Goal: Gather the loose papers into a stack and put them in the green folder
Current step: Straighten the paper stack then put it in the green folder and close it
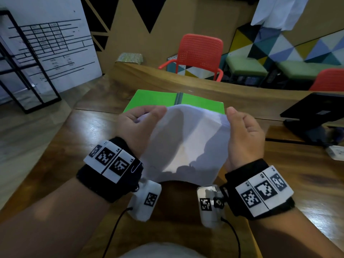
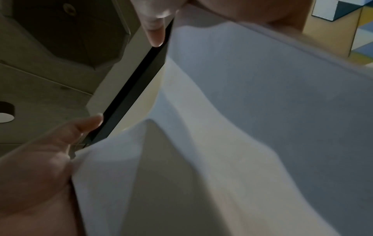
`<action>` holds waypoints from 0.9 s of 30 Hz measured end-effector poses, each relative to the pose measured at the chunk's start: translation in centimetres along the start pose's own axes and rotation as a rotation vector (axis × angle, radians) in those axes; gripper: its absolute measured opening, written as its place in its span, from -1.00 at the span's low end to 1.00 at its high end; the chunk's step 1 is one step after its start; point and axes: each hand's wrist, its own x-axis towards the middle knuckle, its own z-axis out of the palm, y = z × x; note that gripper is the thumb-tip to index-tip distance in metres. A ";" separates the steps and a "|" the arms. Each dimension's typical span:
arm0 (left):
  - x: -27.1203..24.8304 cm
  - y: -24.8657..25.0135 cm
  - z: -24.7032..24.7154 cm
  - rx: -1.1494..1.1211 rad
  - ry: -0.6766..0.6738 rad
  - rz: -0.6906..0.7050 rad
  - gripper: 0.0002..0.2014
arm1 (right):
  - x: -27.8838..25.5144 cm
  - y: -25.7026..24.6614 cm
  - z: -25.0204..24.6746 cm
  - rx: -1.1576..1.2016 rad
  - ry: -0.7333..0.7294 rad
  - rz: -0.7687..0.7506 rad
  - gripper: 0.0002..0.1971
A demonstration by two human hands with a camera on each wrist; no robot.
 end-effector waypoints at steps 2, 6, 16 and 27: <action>0.5 0.1 -0.1 -0.046 0.018 -0.028 -0.83 | 0.2 -0.2 0.2 -0.017 0.023 -0.001 -0.75; 1.4 0.1 -0.5 -0.022 0.044 -0.030 -0.86 | 1.3 -0.2 -0.2 -0.004 0.071 0.000 -0.80; 2.3 -0.1 -0.4 -0.065 -0.056 -0.006 -0.92 | 1.5 0.7 -0.8 -0.006 -0.042 -0.077 -0.92; 1.4 -2.2 0.1 0.064 -0.113 0.069 -0.79 | 1.4 2.9 -0.5 -0.084 -0.078 -0.049 -0.74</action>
